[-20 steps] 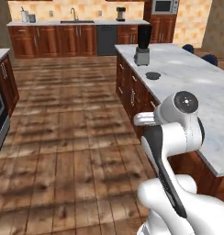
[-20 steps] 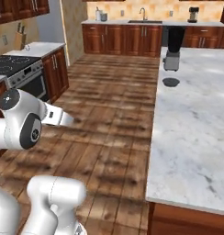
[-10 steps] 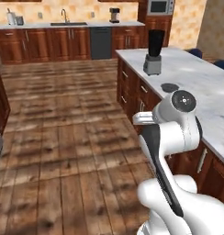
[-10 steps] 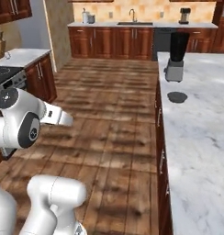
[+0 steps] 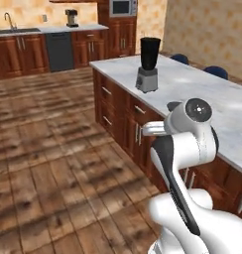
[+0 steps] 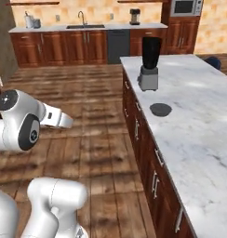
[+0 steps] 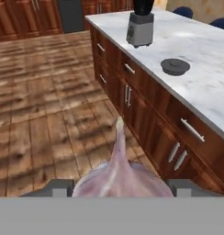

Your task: Grab the lime and garlic from the fridge, place them in the blender, close the lid, and turn on the blender to create a marinade.

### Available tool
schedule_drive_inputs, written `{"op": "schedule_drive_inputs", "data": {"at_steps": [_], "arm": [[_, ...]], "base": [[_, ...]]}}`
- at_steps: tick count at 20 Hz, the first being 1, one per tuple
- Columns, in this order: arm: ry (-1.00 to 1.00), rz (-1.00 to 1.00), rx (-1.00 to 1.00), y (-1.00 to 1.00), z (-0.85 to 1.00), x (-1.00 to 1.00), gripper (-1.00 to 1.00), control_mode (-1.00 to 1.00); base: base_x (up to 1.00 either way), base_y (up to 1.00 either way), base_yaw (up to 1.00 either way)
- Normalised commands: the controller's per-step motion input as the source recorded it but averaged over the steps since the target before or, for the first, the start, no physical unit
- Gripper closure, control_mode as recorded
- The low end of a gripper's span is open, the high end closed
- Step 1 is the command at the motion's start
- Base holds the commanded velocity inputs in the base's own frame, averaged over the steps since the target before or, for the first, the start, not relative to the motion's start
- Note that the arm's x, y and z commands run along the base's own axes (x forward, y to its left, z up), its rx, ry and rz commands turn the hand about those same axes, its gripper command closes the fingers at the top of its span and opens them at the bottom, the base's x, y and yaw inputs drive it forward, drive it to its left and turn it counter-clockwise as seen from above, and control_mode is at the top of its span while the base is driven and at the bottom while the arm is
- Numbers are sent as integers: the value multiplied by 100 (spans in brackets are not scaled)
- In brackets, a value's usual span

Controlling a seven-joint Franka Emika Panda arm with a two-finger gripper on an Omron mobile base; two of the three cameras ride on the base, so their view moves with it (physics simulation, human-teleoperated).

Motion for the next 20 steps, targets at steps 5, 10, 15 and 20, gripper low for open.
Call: {"op": "schedule_drive_inputs", "data": {"at_steps": [5,10,15,20], "arm": [[0,0,0,0,0,0,100,100],[0,0,0,0,0,0,100,100],[0,0,0,0,0,0,100,100],[0,0,0,0,0,0,100,100]], "base": [[100,96,-52],[100,90,-56],[100,97,-58],[99,100,-57]]}}
